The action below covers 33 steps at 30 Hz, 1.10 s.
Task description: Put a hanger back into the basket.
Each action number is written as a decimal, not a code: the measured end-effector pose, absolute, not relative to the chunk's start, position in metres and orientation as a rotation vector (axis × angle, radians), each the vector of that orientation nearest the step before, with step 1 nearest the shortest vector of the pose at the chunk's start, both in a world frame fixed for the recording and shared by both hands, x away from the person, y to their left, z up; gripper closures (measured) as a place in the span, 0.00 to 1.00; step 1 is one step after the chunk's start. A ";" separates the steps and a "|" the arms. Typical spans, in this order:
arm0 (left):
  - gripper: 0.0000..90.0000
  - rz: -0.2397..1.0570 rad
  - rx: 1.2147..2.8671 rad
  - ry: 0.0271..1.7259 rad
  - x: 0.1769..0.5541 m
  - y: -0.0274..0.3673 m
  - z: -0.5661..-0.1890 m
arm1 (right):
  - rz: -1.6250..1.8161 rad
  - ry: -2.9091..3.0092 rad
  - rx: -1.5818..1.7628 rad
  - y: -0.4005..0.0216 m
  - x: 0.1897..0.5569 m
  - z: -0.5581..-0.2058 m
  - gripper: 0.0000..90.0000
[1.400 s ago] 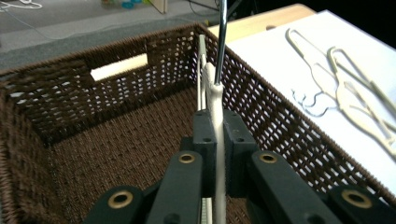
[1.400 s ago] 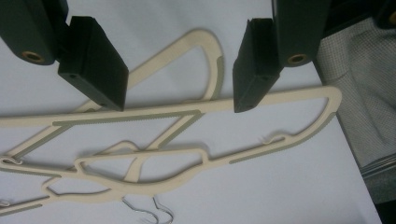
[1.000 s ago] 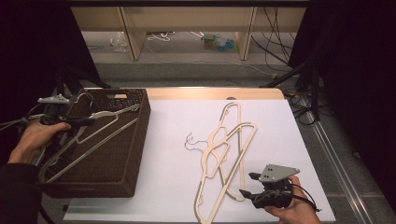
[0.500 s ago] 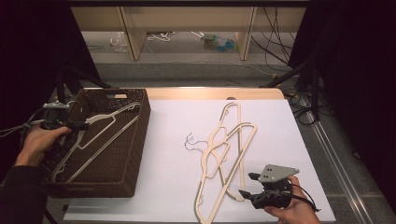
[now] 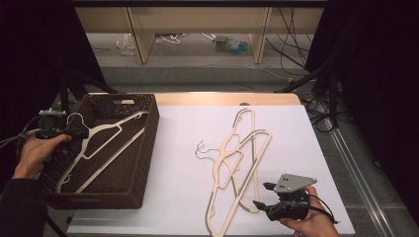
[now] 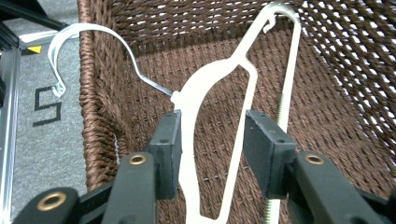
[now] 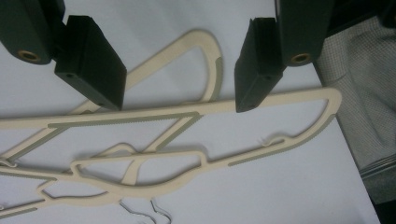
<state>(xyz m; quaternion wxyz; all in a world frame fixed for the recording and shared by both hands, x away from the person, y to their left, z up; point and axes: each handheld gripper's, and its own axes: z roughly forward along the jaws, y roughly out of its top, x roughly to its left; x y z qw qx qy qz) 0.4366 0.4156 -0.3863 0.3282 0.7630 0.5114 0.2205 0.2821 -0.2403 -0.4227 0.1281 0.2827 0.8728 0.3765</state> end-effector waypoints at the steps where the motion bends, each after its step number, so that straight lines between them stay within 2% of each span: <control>1: 0.62 0.578 1.980 1.380 0.433 0.412 -0.385 | 1.094 2.535 0.817 -0.240 0.283 -0.423 0.39; 3: 0.56 0.592 2.009 1.313 0.431 0.408 -0.379 | 1.096 2.534 0.819 -0.240 0.283 -0.423 0.39; 4: 0.53 0.579 1.962 1.359 0.425 0.402 -0.375 | 1.097 2.534 0.821 -0.240 0.282 -0.423 0.39; 10: 0.41 0.604 1.939 1.253 0.387 0.369 -0.352 | 1.095 2.525 0.829 -0.241 0.284 -0.424 0.36; 12: 0.38 0.627 1.947 1.219 0.374 0.358 -0.345 | 1.091 2.524 0.852 -0.241 0.284 -0.424 0.36; 16: 0.35 0.585 1.899 1.115 0.343 0.324 -0.336 | 1.087 2.518 0.874 -0.241 0.286 -0.427 0.34; 22: 0.32 0.534 1.901 0.916 0.311 0.265 -0.350 | 1.086 2.499 0.908 -0.242 0.289 -0.429 0.32; 26: 0.30 0.485 1.874 0.864 0.302 0.238 -0.358 | 1.093 2.490 0.950 -0.244 0.290 -0.431 0.30; 33: 0.24 0.374 1.927 0.797 0.288 0.189 -0.376 | 1.096 2.494 0.949 -0.244 0.295 -0.437 0.29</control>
